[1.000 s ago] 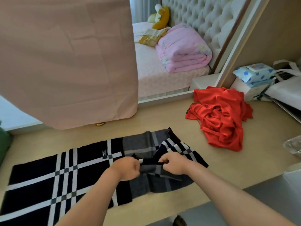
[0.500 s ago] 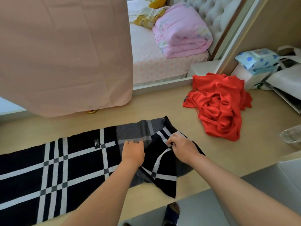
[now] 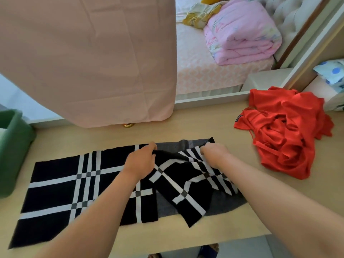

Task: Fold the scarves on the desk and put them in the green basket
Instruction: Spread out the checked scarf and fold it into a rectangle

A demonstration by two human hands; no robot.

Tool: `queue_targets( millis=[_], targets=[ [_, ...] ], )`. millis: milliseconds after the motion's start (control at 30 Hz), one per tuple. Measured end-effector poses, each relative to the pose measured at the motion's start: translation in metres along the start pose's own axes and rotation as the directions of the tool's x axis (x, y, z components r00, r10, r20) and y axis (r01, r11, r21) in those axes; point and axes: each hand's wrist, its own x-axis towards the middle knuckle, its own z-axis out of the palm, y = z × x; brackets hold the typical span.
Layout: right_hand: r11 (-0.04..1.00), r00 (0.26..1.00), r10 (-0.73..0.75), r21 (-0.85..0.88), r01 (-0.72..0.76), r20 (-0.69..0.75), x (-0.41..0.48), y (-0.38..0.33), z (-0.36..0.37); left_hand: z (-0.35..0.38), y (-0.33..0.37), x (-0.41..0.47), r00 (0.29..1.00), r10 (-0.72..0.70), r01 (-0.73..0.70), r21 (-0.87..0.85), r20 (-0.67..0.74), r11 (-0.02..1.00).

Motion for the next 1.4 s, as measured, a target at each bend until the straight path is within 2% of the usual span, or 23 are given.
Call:
queue_targets(
  millis=[67,133,200,267,433,533,633,700,767,867,933,1000,1067,1133,1267,1333,1400],
  targets=[
    [0.999,1.0,0.022,0.038,-0.022,-0.013,0.008,0.001,0.002,-0.008,-0.015,0.01,0.998,-0.025,0.028,0.066,-0.05,0.997],
    [0.989,0.997,0.053,0.144,-0.044,-0.061,0.014,-0.002,0.006,-0.013,-0.029,0.022,0.994,-0.037,0.06,0.223,-0.107,0.973],
    [0.981,0.996,0.05,0.193,-0.035,-0.078,0.017,-0.009,0.01,-0.009,-0.041,0.03,0.988,-0.067,0.119,0.409,-0.138,0.905],
    [0.981,0.995,0.005,0.194,0.014,-0.097,0.021,-0.018,0.017,0.0,-0.045,0.031,0.983,-0.108,0.167,0.492,-0.146,0.854],
    [0.986,0.982,-0.015,0.16,0.045,-0.187,0.032,-0.033,0.034,0.045,-0.04,0.011,0.994,-0.066,0.09,0.322,-0.086,0.942],
    [0.986,0.989,0.015,0.167,0.009,-0.144,0.043,-0.031,0.036,0.06,-0.054,0.013,0.987,-0.162,0.162,0.279,-0.023,0.947],
    [0.976,0.978,0.105,0.206,-0.067,-0.179,0.045,-0.025,0.031,0.06,-0.069,0.02,0.966,-0.259,0.247,0.269,0.012,0.931],
    [0.974,0.963,0.175,0.182,-0.138,-0.207,0.046,-0.021,0.025,0.059,-0.076,0.024,0.965,-0.262,0.247,0.313,0.005,0.917],
    [0.96,0.935,0.254,0.184,-0.213,-0.246,0.047,-0.014,0.018,0.058,-0.08,0.027,0.976,-0.212,0.214,0.322,-0.042,0.922],
    [0.938,0.876,0.338,0.193,-0.286,-0.343,0.054,-0.002,0.011,0.055,-0.08,0.028,0.953,-0.147,0.205,0.208,-0.265,0.956],
    [0.939,0.84,0.344,0.149,-0.309,-0.42,0.06,0.003,0.011,0.054,-0.079,0.03,0.908,-0.173,0.252,0.167,-0.382,0.953],
    [0.937,0.824,0.343,0.106,-0.332,-0.45,0.061,0.001,0.013,0.054,-0.077,0.031,0.889,-0.215,0.308,0.181,-0.405,0.934],
    [0.952,0.835,0.302,0.103,-0.288,-0.46,0.061,-0.005,0.021,0.05,-0.074,0.03,0.909,-0.213,0.298,0.199,-0.359,0.934],
    [0.981,0.847,0.195,0.107,-0.163,-0.495,0.054,-0.018,0.028,0.049,-0.066,0.023,0.945,-0.131,0.191,0.179,-0.3,0.965],
    [0.951,0.77,-0.031,0.219,0.22,-0.637,0.023,-0.049,0.047,0.053,-0.037,-0.012,0.993,0.073,-0.082,-0.104,-0.092,0.991],
    [0.887,0.789,-0.132,0.284,0.364,-0.601,0.001,-0.061,0.054,0.057,-0.025,-0.031,0.986,0.167,-0.165,-0.142,0.001,0.976],
    [0.856,0.838,-0.163,0.348,0.383,-0.52,-0.021,-0.068,0.062,0.064,-0.018,-0.045,0.969,0.235,-0.227,-0.095,0.083,0.969]
  ],
)
